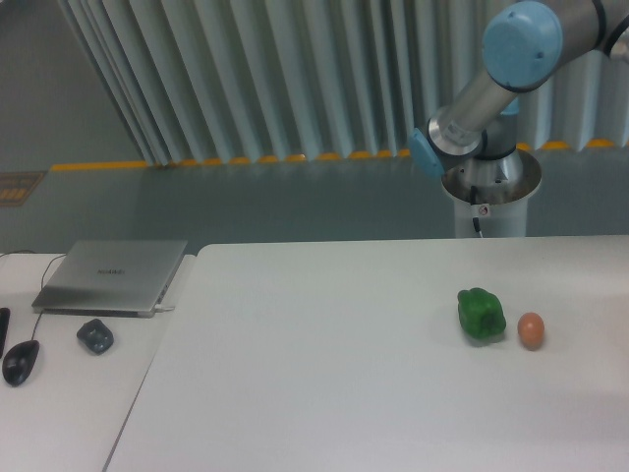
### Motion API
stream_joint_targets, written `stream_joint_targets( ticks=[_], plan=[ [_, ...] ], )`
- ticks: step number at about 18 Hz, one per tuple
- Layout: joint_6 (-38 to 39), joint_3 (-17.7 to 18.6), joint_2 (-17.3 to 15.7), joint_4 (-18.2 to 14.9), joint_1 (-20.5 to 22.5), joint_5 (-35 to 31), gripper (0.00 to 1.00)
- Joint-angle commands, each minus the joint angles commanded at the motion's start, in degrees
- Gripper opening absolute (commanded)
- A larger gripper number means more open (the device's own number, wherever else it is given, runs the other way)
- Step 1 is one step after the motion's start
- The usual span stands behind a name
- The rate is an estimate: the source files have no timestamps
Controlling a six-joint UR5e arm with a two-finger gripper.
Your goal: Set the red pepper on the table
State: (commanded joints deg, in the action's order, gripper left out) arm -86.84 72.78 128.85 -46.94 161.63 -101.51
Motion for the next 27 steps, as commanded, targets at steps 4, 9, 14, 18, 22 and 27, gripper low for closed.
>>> stream_joint_targets(
  ticks=[4, 9, 14, 18, 22, 27],
  plan=[
    [0.00, -1.23, 1.84, 1.50, 0.09, -0.09, 1.00],
    [0.44, -1.15, 2.46, 1.42, -0.09, -0.18, 1.00],
    [0.61, -1.15, 3.52, 1.50, -0.17, -0.18, 1.00],
    [0.53, -1.15, 4.05, 1.50, -0.18, -0.18, 1.00],
    [0.27, -0.53, 3.78, 1.42, -0.35, -0.35, 0.76],
    [-0.35, 0.87, 2.47, 1.15, -0.44, -0.27, 0.51]
  ],
)
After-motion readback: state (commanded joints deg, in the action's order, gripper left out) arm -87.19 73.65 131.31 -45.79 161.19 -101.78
